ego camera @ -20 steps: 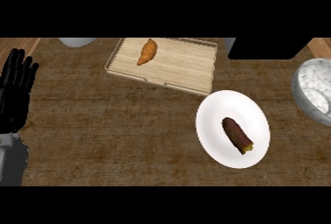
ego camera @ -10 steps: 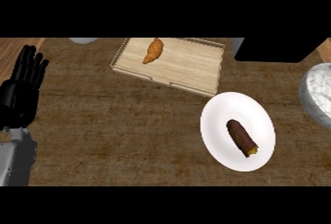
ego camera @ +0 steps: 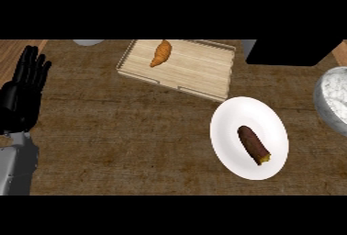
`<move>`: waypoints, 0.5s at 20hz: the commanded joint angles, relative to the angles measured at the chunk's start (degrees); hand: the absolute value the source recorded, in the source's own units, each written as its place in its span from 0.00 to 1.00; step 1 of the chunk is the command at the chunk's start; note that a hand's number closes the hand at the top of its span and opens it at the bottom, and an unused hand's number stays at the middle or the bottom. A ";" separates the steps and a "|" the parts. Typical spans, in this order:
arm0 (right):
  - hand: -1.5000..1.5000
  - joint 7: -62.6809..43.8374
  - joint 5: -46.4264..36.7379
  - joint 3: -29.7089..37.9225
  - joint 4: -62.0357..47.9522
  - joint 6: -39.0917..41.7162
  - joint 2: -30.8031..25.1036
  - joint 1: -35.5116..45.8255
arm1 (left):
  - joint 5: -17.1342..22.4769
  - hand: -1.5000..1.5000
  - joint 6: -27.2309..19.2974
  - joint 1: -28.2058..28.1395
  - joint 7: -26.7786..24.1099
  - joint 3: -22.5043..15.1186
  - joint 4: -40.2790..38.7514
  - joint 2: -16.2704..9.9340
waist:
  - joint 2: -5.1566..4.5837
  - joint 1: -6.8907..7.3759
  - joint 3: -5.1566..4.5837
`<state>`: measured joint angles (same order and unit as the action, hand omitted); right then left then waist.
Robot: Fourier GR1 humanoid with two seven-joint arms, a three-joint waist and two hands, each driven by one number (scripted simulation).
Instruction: Pick the can from the plate and place it in the bowl
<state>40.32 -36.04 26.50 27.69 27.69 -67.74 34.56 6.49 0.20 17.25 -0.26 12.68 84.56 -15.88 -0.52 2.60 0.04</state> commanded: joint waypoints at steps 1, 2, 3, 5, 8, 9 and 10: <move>1.00 0.62 -0.78 -4.06 0.89 5.37 4.44 3.01 | 0.20 0.50 -0.03 -0.13 -0.47 1.35 -0.84 -0.88 | 0.23 -1.10 -0.03; 1.00 -0.16 -1.55 -5.15 0.62 2.59 7.00 3.77 | 1.28 0.50 1.23 -1.25 -0.24 1.35 0.00 -0.88 | 0.17 -0.67 -0.01; 1.00 -1.18 -1.49 -5.44 0.98 -0.20 10.07 3.22 | 0.75 0.50 1.13 -3.64 -1.04 0.87 1.84 -0.34 | 0.30 -0.78 -0.01; 1.00 -4.82 -2.97 -7.38 0.29 -2.78 13.49 6.70 | -1.09 0.50 -2.12 0.81 1.01 -0.36 -0.22 1.11 | 0.04 -0.80 0.01; 1.00 -3.11 -5.63 -8.23 -2.68 -9.91 13.59 4.47 | 0.96 0.50 1.24 -3.80 -1.53 1.62 1.03 -0.49 | 0.15 -1.16 0.02; 1.00 -3.64 -7.24 -9.00 -4.05 -12.28 13.56 4.94 | -1.16 0.50 -1.66 -0.62 0.44 -0.22 1.27 0.82 | 0.01 -1.11 0.06; 1.00 -4.65 -7.77 -9.57 -4.33 -14.24 16.06 3.98 | -0.65 0.50 -0.15 -3.99 -0.62 0.23 2.11 0.35 | 0.07 -0.93 0.05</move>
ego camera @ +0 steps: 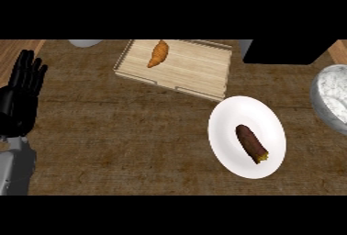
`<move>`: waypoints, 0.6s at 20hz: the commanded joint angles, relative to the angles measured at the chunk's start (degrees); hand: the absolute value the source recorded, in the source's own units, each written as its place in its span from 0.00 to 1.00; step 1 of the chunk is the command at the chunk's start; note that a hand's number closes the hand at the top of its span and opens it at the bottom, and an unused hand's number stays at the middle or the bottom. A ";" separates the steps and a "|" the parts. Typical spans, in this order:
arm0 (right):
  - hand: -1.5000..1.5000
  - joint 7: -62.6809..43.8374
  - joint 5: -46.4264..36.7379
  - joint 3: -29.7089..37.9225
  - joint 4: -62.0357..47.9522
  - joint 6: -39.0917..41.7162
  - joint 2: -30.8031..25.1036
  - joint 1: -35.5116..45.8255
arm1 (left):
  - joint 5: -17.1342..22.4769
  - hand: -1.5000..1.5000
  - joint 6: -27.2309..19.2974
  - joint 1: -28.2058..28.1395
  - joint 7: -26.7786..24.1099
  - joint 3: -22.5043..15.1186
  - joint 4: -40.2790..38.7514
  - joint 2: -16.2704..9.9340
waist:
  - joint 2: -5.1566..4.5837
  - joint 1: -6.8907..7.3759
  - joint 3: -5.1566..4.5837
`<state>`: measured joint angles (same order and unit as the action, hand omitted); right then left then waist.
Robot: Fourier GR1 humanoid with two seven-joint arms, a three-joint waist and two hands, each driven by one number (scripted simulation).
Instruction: Pick the can from the plate and place it in the bowl
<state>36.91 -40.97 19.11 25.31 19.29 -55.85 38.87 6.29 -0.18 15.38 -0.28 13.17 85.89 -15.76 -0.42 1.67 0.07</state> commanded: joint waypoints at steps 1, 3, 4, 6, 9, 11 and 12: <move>1.00 -6.05 -1.77 -1.01 -3.21 -4.63 5.15 1.21 | 0.90 0.50 -0.73 3.31 4.42 0.14 1.22 -0.53 | 0.04 -0.34 0.02; 1.00 -6.96 -0.82 0.69 -7.03 -6.38 6.41 1.22 | -2.02 0.50 -1.66 0.14 -0.18 -1.40 0.25 1.20 | -0.15 -0.14 0.06; 0.00 -7.26 -0.78 0.64 -7.72 -5.22 6.02 2.74 | -0.50 0.50 -0.87 1.58 -0.42 0.43 -2.05 0.19 | -0.12 -0.33 0.03; 0.00 -7.06 0.23 1.69 -10.45 -5.54 8.31 3.08 | 1.18 0.50 1.24 3.76 0.98 1.27 -3.19 -1.66 | -0.45 0.10 0.11; 0.00 -4.36 3.88 4.99 -12.88 -2.47 8.58 3.08 | 0.19 0.50 0.37 2.57 -1.65 0.78 -3.37 -0.30 | -0.41 -0.14 0.12; 0.00 -2.45 7.05 8.09 -14.12 -1.67 9.20 3.08 | -0.09 0.50 0.31 -0.47 -1.64 -0.16 0.53 0.53 | -0.33 0.51 0.20; 0.00 -5.82 7.52 8.63 -14.34 -1.07 9.26 6.80 | 0.33 0.50 0.60 2.44 -1.14 0.59 -2.79 -0.33 | -0.56 0.50 0.16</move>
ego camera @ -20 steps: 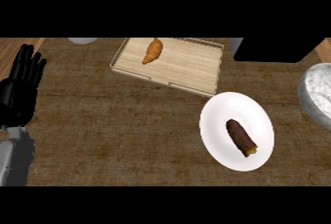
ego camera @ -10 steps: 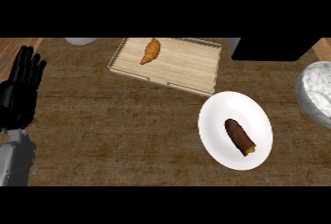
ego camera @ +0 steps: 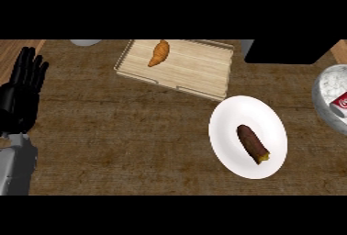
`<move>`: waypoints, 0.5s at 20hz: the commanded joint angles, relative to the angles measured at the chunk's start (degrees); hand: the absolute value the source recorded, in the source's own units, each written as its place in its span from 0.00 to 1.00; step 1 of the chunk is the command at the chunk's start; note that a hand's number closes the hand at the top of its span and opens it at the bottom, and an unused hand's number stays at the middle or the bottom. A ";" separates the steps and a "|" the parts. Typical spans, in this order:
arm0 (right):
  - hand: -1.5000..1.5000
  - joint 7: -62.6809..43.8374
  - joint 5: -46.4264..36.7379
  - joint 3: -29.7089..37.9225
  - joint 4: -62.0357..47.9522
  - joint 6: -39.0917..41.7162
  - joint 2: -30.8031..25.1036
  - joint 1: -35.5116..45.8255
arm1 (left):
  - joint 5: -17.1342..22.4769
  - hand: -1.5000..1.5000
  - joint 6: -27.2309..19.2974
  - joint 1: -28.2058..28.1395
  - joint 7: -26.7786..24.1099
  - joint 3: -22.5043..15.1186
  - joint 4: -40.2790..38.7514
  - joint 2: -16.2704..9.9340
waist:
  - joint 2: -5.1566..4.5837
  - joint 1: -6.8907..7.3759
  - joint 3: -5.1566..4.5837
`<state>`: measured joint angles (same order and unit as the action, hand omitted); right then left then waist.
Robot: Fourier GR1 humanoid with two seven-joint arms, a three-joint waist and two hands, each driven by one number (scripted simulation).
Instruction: Pick the can from the plate and place it in the bowl
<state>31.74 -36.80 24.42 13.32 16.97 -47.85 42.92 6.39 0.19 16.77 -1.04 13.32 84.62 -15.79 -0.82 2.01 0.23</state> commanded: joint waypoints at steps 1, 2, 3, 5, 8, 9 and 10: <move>0.00 1.80 4.92 4.92 -2.09 0.73 0.44 1.84 | -0.29 0.50 0.07 0.71 -1.43 0.57 -2.02 -0.40 | -0.10 -0.22 0.00; 0.00 2.12 5.80 5.82 -2.08 -1.53 2.16 1.80 | 0.36 0.50 0.25 1.42 0.27 0.92 -2.24 -0.86 | -0.08 -0.16 0.01; 0.00 3.14 7.98 8.42 -2.34 -2.15 -0.48 0.73 | -0.23 0.50 -0.29 0.59 0.62 0.36 0.19 -0.68 | 0.01 -0.19 0.07; 0.00 3.03 9.85 10.59 -1.95 -5.06 -0.95 1.75 | 0.69 0.50 1.31 0.34 0.88 -0.01 -0.33 -0.72 | -0.10 -0.03 0.06; 0.00 2.96 13.23 14.30 -3.55 -4.28 -4.13 0.36 | -0.65 0.50 -0.58 -0.10 1.09 -0.60 1.14 0.17 | -0.09 -0.01 0.10; 0.00 2.60 14.15 15.60 -4.18 -3.91 -6.76 -0.55 | 0.15 0.50 -0.47 0.46 0.61 -0.23 0.16 0.71 | -0.40 -0.08 0.17; 0.00 0.66 14.55 16.08 -4.62 -2.46 -8.63 0.54 | 0.93 0.50 0.85 1.90 1.37 0.64 -1.17 -1.03 | -0.61 0.12 0.19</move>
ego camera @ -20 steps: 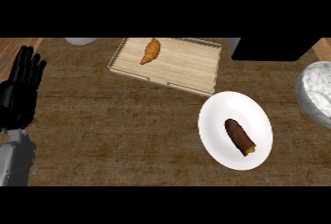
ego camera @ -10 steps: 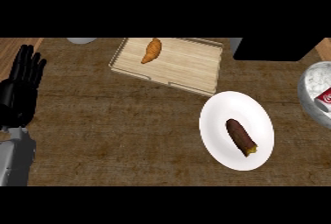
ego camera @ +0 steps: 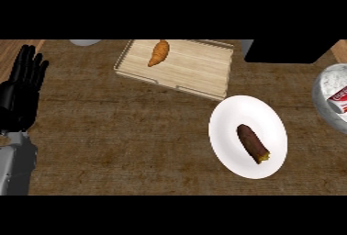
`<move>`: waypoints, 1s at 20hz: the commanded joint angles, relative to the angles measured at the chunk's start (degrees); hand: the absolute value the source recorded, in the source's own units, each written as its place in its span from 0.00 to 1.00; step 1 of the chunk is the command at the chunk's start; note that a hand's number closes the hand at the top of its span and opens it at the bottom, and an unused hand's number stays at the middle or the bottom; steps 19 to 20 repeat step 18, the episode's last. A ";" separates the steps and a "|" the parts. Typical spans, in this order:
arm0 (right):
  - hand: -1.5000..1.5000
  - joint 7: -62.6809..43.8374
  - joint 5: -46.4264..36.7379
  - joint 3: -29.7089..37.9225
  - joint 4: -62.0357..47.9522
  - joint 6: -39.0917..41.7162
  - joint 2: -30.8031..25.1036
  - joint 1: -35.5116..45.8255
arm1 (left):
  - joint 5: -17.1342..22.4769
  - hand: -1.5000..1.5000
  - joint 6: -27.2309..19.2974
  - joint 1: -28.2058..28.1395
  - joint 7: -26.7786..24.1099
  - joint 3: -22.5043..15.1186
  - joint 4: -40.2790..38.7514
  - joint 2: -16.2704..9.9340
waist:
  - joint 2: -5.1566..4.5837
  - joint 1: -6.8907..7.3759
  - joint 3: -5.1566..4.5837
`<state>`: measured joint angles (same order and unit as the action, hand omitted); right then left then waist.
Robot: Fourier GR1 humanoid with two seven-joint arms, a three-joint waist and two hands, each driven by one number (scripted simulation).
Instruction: Pick the can from the plate and place it in the bowl
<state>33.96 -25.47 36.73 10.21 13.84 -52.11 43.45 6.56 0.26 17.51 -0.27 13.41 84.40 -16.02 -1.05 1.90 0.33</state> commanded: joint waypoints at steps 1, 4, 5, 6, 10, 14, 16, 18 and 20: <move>0.00 -0.24 4.26 4.85 -1.90 0.05 -4.09 -1.64 | -0.33 0.50 -0.12 0.33 -2.39 0.07 -1.66 0.60 | -0.33 -0.19 0.05; 0.00 -1.83 6.74 7.54 -3.43 2.00 -7.26 -3.30 | 1.08 0.50 0.26 0.56 0.10 1.39 -0.41 -0.72 | -0.30 0.07 0.14; 0.00 -2.65 7.60 8.50 -3.96 4.41 -9.93 -3.93 | 0.45 0.50 0.54 -2.67 -1.09 -0.21 2.48 0.69 | -0.17 0.62 0.24; 0.00 -0.64 7.92 8.80 -4.11 4.80 -9.38 -6.05 | 1.06 0.50 0.30 0.18 2.15 0.59 2.28 -0.84 | -0.17 -0.02 0.30; 0.00 0.55 9.81 10.74 -4.62 8.40 -11.67 -9.31 | 0.72 0.50 0.70 -2.93 -0.88 -0.06 2.44 0.70 | -0.26 0.08 0.41; 0.00 2.35 11.12 12.10 -4.86 13.49 -14.49 -12.97 | 0.91 0.50 0.51 -2.81 -0.25 0.62 2.38 0.12 | -0.20 -0.75 0.61; 0.00 3.16 11.91 12.87 -4.87 15.76 -15.37 -14.16 | 0.85 0.50 0.17 -2.40 -0.70 1.60 1.40 -0.50 | -0.19 -1.15 0.58; 0.00 4.17 11.98 13.00 -4.90 14.96 -13.94 -15.34 | 1.19 0.50 0.77 -2.21 -0.54 1.33 1.57 -0.53 | -0.49 -0.75 0.79; 0.00 4.17 11.98 13.00 -4.90 14.96 -13.94 -15.34 | 1.19 0.50 0.77 -2.21 -0.54 1.33 1.57 -0.53 | -0.49 -0.75 0.79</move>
